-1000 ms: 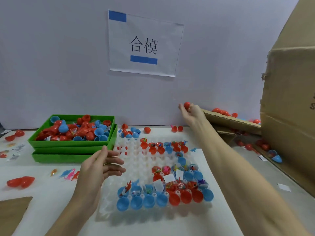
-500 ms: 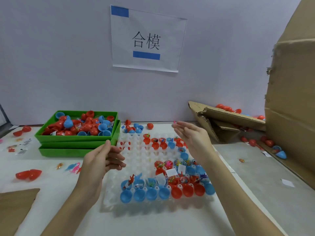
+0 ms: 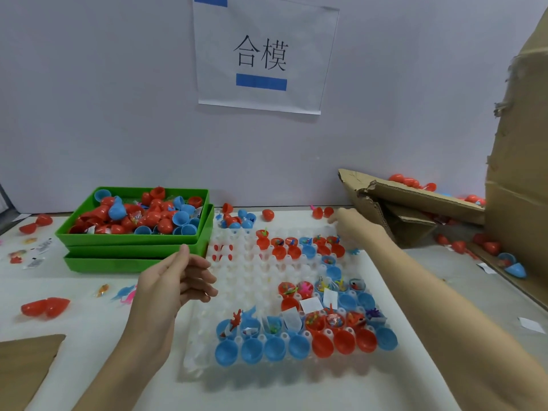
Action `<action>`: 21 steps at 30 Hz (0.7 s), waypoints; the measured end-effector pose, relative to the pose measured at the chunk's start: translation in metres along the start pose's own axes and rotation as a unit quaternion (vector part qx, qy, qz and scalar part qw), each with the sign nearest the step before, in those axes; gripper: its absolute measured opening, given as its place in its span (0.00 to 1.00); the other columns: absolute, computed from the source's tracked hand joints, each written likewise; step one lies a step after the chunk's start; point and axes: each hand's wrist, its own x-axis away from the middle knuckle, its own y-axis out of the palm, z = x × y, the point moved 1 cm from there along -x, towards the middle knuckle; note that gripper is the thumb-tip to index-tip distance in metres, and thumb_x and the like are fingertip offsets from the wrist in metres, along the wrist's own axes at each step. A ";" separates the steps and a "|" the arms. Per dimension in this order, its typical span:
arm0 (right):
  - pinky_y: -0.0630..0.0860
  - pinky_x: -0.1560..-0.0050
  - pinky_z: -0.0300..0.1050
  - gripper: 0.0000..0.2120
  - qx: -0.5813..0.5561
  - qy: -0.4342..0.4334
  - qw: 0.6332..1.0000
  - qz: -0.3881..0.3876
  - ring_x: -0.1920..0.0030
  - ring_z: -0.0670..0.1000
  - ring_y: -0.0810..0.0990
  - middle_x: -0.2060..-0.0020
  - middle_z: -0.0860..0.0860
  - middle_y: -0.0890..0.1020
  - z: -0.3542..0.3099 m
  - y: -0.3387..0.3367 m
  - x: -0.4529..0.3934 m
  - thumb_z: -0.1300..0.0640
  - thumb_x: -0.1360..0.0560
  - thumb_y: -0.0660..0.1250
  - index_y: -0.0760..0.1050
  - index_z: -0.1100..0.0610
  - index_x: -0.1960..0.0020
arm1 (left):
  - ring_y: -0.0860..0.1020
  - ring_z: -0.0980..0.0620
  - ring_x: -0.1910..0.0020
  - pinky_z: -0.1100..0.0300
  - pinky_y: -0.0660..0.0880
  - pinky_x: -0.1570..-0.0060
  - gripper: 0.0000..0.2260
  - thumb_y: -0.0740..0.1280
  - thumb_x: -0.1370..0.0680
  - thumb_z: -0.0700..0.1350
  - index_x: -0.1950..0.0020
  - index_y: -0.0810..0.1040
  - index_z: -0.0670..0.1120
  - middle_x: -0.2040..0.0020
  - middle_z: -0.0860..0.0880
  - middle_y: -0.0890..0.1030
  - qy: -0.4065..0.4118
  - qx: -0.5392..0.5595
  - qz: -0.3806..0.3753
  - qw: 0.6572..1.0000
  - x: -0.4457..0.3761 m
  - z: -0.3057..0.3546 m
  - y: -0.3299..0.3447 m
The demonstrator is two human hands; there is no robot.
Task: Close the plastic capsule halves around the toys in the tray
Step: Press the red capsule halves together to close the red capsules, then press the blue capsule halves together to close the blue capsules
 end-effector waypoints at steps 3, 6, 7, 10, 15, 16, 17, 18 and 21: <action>0.80 0.42 0.47 0.14 0.009 -0.001 0.999 0.040 0.46 0.56 0.81 0.42 0.58 0.82 0.005 0.007 -0.006 0.68 0.22 0.68 0.79 0.61 0.37 | 0.82 0.43 0.68 0.49 0.78 0.62 0.20 0.60 0.13 0.49 0.55 0.82 0.36 0.64 0.38 0.83 -0.003 0.001 -0.001 1.000 0.000 -0.001 0.000; 0.78 0.47 0.42 0.15 -0.009 -0.027 0.992 0.124 0.51 0.52 0.80 0.44 0.56 0.83 0.009 0.004 -0.008 0.69 0.24 0.70 0.81 0.59 0.39 | 0.82 0.43 0.68 0.49 0.77 0.62 0.20 0.60 0.13 0.48 0.54 0.81 0.36 0.64 0.39 0.83 0.000 0.005 -0.003 1.000 0.000 0.001 -0.001; 0.77 0.47 0.42 0.17 -0.022 -0.028 0.989 0.146 0.50 0.52 0.80 0.43 0.57 0.83 0.011 0.002 -0.008 0.70 0.24 0.70 0.81 0.60 0.37 | 0.82 0.43 0.68 0.49 0.77 0.62 0.20 0.60 0.13 0.48 0.54 0.81 0.36 0.64 0.38 0.83 0.001 0.007 -0.003 1.000 0.000 0.002 -0.002; 0.75 0.38 0.47 0.22 0.010 -0.016 0.993 0.113 0.38 0.58 0.79 0.36 0.58 0.79 0.021 0.004 -0.014 0.67 0.23 0.70 0.73 0.60 0.30 | 0.82 0.44 0.69 0.49 0.77 0.62 0.20 0.60 0.13 0.49 0.54 0.81 0.36 0.64 0.39 0.83 0.002 0.006 -0.005 1.000 0.001 0.003 -0.001; 0.76 0.35 0.49 0.19 0.120 0.023 0.992 0.006 0.39 0.58 0.79 0.37 0.59 0.79 0.042 0.028 -0.014 0.60 0.20 0.67 0.71 0.61 0.31 | 0.82 0.44 0.69 0.49 0.76 0.61 0.20 0.60 0.13 0.49 0.54 0.81 0.35 0.64 0.38 0.83 -0.002 0.003 -0.008 1.000 0.003 0.003 0.001; 0.77 0.36 0.49 0.18 0.128 0.026 0.991 0.017 0.40 0.58 0.79 0.38 0.59 0.79 0.044 0.031 -0.013 0.61 0.20 0.66 0.71 0.61 0.31 | 0.82 0.44 0.69 0.49 0.76 0.61 0.20 0.60 0.13 0.49 0.54 0.81 0.35 0.64 0.38 0.83 -0.003 0.002 -0.008 1.000 0.002 0.003 0.000; 0.78 0.37 0.49 0.17 0.137 0.026 0.990 0.031 0.40 0.58 0.80 0.38 0.59 0.79 0.044 0.031 -0.012 0.61 0.19 0.64 0.71 0.61 0.31 | 0.82 0.44 0.69 0.49 0.76 0.61 0.20 0.60 0.13 0.49 0.54 0.81 0.35 0.64 0.38 0.83 -0.004 0.000 -0.007 1.000 0.002 0.003 0.000; 0.78 0.37 0.50 0.17 0.156 0.025 0.986 0.043 0.39 0.58 0.80 0.37 0.60 0.78 0.044 0.032 -0.011 0.62 0.18 0.63 0.71 0.61 0.30 | 0.82 0.44 0.69 0.48 0.76 0.61 0.20 0.60 0.13 0.49 0.54 0.81 0.35 0.64 0.39 0.83 -0.004 -0.002 -0.008 1.000 0.001 0.003 -0.001; 0.75 0.34 0.51 0.19 0.227 0.016 0.972 0.063 0.32 0.59 0.75 0.31 0.59 0.75 0.042 0.034 -0.009 0.63 0.17 0.60 0.68 0.61 0.26 | 0.82 0.45 0.69 0.48 0.76 0.61 0.20 0.60 0.13 0.49 0.54 0.81 0.36 0.64 0.38 0.83 -0.004 -0.001 -0.008 1.000 0.001 0.002 -0.002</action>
